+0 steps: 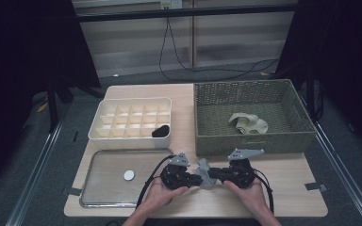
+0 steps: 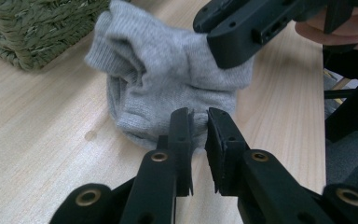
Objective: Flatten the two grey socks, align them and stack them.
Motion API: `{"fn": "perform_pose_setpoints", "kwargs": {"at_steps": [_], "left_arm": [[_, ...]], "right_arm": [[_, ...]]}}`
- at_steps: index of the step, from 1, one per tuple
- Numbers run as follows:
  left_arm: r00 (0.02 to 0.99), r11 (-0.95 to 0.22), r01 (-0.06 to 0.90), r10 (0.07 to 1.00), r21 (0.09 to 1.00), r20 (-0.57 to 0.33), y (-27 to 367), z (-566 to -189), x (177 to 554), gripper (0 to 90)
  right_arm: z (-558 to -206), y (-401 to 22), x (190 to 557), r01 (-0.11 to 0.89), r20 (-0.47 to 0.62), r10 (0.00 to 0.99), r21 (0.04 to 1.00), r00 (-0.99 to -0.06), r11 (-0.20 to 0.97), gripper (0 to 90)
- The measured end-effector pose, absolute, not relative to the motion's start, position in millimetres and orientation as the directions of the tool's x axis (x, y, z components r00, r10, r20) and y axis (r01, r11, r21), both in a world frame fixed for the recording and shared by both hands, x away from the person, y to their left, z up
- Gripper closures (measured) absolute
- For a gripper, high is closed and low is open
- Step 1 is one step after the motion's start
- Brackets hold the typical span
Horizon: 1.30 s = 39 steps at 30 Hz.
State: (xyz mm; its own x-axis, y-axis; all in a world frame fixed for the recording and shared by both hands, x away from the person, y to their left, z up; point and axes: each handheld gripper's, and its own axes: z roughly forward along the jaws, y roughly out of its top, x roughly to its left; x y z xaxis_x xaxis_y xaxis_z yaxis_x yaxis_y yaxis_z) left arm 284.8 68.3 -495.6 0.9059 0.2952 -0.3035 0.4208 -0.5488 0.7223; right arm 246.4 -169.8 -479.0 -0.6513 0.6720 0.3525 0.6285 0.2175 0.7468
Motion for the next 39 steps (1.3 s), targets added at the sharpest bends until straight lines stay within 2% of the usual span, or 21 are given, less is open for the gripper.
{"fn": "perform_pose_setpoints", "kwargs": {"at_steps": [9,21,28,34,39], "left_arm": [[0.903,-0.558,0.428,0.298,0.711,-0.310,69,-499,285,83.5],[0.896,-0.560,0.443,0.314,0.700,-0.316,83,-498,287,83.0],[0.878,-0.494,0.475,0.327,0.728,-0.350,94,-487,289,81.5],[0.881,-0.477,0.464,0.336,0.746,-0.334,95,-476,294,74.1],[0.877,-0.469,0.468,0.353,0.749,-0.327,91,-470,302,62.7]], "right_arm": [[-483,-163,246,0.634,0.366,0.655,0.739,-0.662,0.228,80.6],[-492,-152,243,0.642,0.369,0.641,0.722,-0.673,0.258,80.9],[-494,-145,240,0.635,0.362,0.633,0.722,-0.684,0.274,81.1],[-494,-140,237,0.629,0.343,0.638,0.720,-0.689,0.292,81.4],[-495,-138,236,0.624,0.337,0.637,0.723,-0.693,0.296,81.6]]}}
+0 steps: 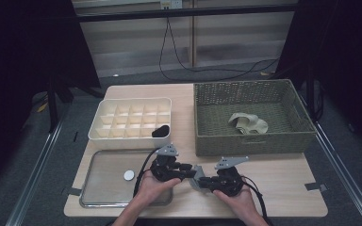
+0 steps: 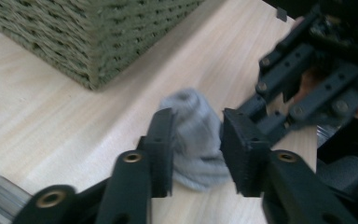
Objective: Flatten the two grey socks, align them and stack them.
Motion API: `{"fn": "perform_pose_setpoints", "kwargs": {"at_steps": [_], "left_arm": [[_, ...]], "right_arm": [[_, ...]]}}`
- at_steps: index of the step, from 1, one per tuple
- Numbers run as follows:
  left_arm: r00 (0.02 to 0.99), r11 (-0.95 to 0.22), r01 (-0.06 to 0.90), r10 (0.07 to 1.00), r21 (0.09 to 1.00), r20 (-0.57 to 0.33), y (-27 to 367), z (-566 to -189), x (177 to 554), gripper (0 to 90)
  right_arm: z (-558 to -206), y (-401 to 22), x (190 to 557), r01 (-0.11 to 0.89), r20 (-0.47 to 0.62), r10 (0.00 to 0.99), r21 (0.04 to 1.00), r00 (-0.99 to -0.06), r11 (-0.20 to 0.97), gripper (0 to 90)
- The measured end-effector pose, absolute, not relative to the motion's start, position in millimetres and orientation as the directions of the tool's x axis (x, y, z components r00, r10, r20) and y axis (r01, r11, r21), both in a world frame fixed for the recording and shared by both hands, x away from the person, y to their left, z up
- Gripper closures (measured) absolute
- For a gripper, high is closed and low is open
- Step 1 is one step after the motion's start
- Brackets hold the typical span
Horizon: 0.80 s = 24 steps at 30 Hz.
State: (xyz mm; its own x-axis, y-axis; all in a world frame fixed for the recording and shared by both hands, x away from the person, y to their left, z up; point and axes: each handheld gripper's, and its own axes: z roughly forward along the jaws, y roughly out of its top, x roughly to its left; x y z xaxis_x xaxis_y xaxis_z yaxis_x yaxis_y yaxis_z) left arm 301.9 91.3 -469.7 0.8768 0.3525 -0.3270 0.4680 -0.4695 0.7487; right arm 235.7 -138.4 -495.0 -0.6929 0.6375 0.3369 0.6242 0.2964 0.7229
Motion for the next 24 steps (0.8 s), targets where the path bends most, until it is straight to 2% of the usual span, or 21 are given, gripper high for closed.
{"fn": "perform_pose_setpoints", "kwargs": {"at_steps": [6,14,18,24], "left_arm": [[0.873,-0.496,0.479,0.359,0.724,-0.331,78,-476,312,54.1],[0.868,-0.528,0.487,0.377,0.696,-0.323,81,-483,311,55.0],[0.866,-0.544,0.494,0.376,0.678,-0.329,86,-490,308,52.3],[0.861,-0.537,0.504,0.376,0.676,-0.344,89,-494,307,52.0]], "right_arm": [[-494,-135,234,0.620,0.327,0.634,0.718,-0.701,0.316,81.7],[-494,-136,232,0.600,0.303,0.632,0.730,-0.713,0.326,81.5],[-494,-135,231,0.596,0.293,0.637,0.731,-0.713,0.331,80.7],[-493,-136,229,0.610,0.320,0.636,0.731,-0.702,0.306,72.4]]}}
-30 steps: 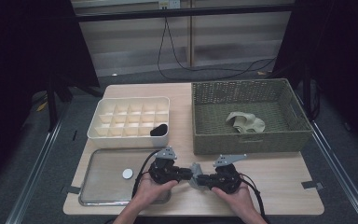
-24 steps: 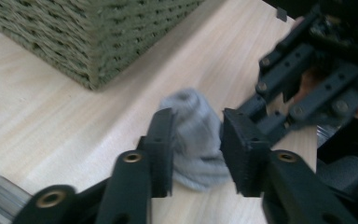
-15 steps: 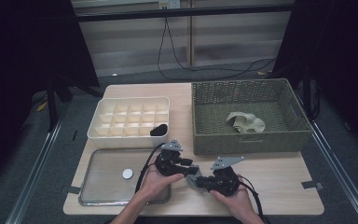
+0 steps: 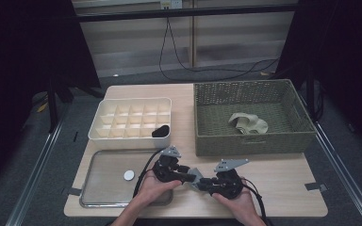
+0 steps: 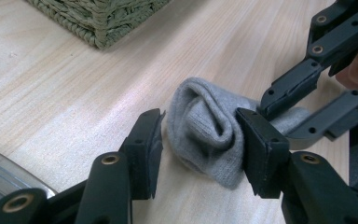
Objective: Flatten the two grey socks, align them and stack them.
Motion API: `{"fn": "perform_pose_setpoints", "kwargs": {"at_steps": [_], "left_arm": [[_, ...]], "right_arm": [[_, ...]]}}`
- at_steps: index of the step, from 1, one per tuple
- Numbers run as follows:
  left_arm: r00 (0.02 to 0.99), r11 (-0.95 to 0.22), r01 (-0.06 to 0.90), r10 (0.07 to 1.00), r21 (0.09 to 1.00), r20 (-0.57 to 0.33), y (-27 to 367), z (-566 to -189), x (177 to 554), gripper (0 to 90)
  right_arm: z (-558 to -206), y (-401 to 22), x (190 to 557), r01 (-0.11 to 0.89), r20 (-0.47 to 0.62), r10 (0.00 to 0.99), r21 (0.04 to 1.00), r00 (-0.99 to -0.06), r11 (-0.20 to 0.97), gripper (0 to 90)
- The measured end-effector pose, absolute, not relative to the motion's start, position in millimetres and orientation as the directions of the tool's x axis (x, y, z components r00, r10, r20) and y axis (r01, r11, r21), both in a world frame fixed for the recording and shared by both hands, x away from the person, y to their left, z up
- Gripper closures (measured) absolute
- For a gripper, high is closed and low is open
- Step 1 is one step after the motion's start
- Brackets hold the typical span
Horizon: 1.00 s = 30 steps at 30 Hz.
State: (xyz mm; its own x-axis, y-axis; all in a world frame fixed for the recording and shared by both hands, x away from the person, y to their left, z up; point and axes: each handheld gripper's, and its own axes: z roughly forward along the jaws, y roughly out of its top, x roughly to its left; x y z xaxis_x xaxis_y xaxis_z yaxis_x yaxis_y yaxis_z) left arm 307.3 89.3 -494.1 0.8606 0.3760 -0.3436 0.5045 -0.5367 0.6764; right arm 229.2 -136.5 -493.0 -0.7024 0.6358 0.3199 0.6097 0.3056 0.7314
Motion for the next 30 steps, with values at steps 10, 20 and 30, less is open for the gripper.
{"fn": "perform_pose_setpoints", "kwargs": {"at_steps": [10,20,30], "left_arm": [[0.858,-0.537,0.510,0.376,0.672,-0.351,90,-495,305,51.5],[0.862,-0.550,0.504,0.367,0.666,-0.349,88,-497,303,47.2],[0.869,-0.574,0.493,0.351,0.653,-0.348,86,-498,302,42.7]], "right_arm": [[-488,-150,226,0.643,0.359,0.660,0.724,-0.660,0.250,77.2],[-493,-152,229,0.660,0.368,0.659,0.703,-0.656,0.264,81.1],[-495,-154,228,0.664,0.375,0.654,0.698,-0.658,0.269,80.5]]}}
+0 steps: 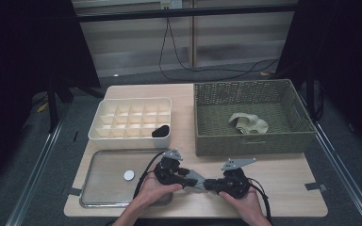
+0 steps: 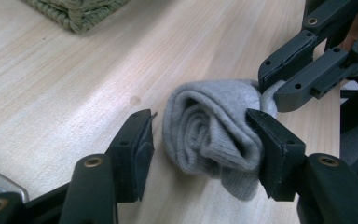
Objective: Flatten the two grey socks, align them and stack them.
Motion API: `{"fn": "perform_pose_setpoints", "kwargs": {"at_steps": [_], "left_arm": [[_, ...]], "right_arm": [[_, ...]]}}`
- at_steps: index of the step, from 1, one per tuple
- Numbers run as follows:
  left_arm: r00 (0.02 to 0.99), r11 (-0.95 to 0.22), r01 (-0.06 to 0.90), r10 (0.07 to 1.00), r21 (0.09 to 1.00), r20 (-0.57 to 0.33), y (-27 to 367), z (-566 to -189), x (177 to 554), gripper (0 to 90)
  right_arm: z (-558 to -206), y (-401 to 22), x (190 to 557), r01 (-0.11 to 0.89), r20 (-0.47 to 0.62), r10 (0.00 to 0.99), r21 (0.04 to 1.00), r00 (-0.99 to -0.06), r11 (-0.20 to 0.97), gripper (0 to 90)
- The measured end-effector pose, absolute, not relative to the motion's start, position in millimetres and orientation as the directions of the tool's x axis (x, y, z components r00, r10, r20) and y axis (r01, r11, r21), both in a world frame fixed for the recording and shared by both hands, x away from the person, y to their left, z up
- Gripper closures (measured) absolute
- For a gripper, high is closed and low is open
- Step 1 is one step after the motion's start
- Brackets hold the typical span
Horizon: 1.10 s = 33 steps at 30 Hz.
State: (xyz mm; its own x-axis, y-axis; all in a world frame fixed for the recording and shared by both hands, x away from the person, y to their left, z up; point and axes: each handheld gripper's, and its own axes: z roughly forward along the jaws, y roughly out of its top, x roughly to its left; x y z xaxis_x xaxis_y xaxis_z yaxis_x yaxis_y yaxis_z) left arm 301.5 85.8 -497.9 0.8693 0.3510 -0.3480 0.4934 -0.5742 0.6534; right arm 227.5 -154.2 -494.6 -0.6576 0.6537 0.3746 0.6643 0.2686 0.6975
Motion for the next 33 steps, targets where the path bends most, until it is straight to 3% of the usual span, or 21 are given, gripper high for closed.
{"fn": "perform_pose_setpoints", "kwargs": {"at_steps": [9,21,24,33], "left_arm": [[0.875,-0.577,0.484,0.291,0.658,-0.388,84,-500,301,44.7],[0.846,-0.578,0.522,0.259,0.628,-0.465,84,-500,302,63.7],[0.849,-0.587,0.521,0.277,0.620,-0.451,84,-497,302,65.7],[0.851,-0.584,0.519,0.285,0.624,-0.441,87,-489,301,66.2]], "right_arm": [[-497,-155,226,0.668,0.381,0.646,0.692,-0.661,0.275,80.6],[-497,-156,229,0.658,0.374,0.646,0.702,-0.666,0.273,79.6],[-497,-156,231,0.656,0.371,0.647,0.704,-0.666,0.272,79.0],[-493,-160,230,0.648,0.386,0.633,0.720,-0.672,0.248,68.4]]}}
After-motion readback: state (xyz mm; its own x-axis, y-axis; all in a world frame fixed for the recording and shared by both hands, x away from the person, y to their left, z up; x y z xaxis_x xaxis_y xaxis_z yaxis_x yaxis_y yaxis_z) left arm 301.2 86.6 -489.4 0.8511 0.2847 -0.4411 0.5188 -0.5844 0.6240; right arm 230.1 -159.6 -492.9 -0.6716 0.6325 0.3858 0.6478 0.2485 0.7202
